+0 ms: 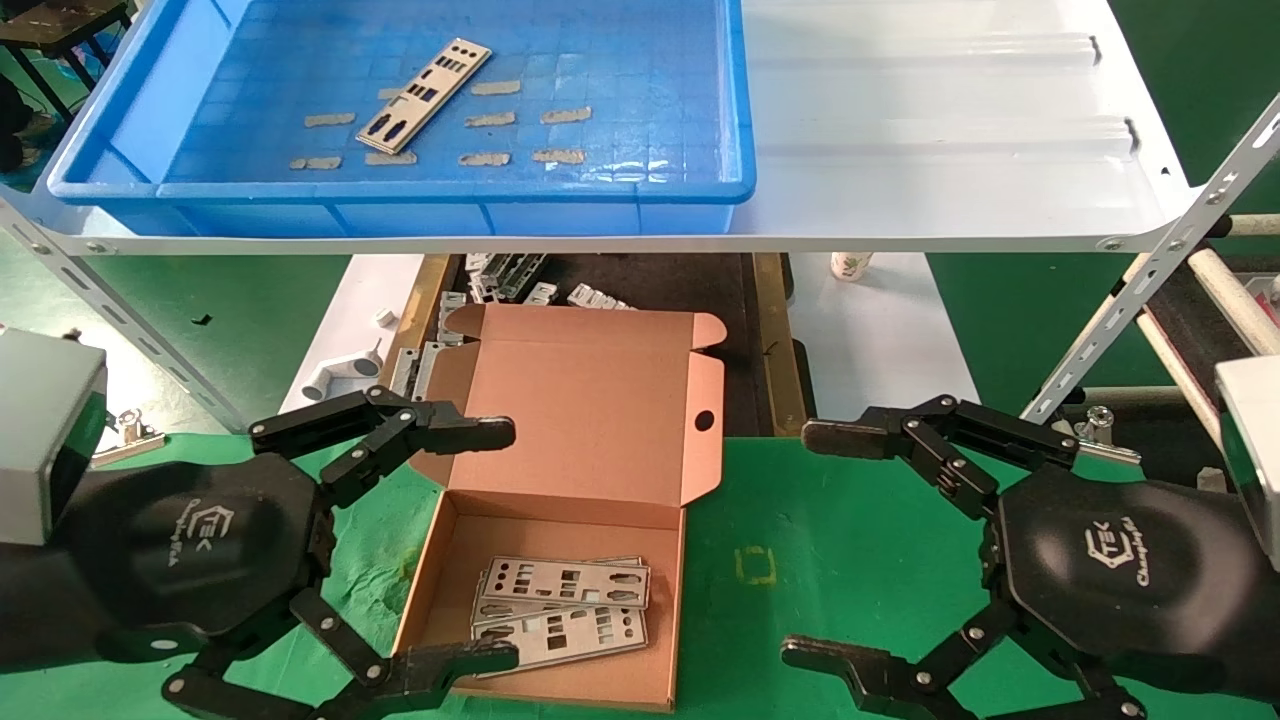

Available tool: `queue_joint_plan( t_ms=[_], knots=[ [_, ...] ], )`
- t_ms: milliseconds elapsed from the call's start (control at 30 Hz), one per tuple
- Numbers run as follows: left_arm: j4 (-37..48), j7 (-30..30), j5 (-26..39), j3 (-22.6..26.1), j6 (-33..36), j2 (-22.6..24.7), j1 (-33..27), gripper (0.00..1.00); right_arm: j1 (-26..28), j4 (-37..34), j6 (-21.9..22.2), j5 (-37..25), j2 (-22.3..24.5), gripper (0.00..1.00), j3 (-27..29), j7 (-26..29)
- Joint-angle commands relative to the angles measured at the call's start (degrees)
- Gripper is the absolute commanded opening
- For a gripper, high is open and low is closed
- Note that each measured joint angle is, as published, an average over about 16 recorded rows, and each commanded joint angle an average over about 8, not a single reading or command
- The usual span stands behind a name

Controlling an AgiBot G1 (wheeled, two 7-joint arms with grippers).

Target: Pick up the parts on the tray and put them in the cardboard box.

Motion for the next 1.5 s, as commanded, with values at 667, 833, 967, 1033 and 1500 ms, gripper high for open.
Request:
queue_joint_plan(
  t_ms=[667,833,967,1033,1500],
  knots=[
    [0.0,0.0,0.0,0.0,0.0,0.0,0.0,1.0,0.0,0.0,0.0,0.0,0.0,1.0,0.0,0.0],
    [0.0,0.0,0.0,0.0,0.0,0.0,0.0,1.0,0.0,0.0,0.0,0.0,0.0,1.0,0.0,0.0],
    [0.0,0.0,0.0,0.0,0.0,0.0,0.0,1.0,0.0,0.0,0.0,0.0,0.0,1.0,0.0,0.0],
    [0.0,0.0,0.0,0.0,0.0,0.0,0.0,1.0,0.0,0.0,0.0,0.0,0.0,1.0,0.0,0.0],
    [0.0,0.0,0.0,0.0,0.0,0.0,0.0,1.0,0.0,0.0,0.0,0.0,0.0,1.0,0.0,0.0]
  ],
)
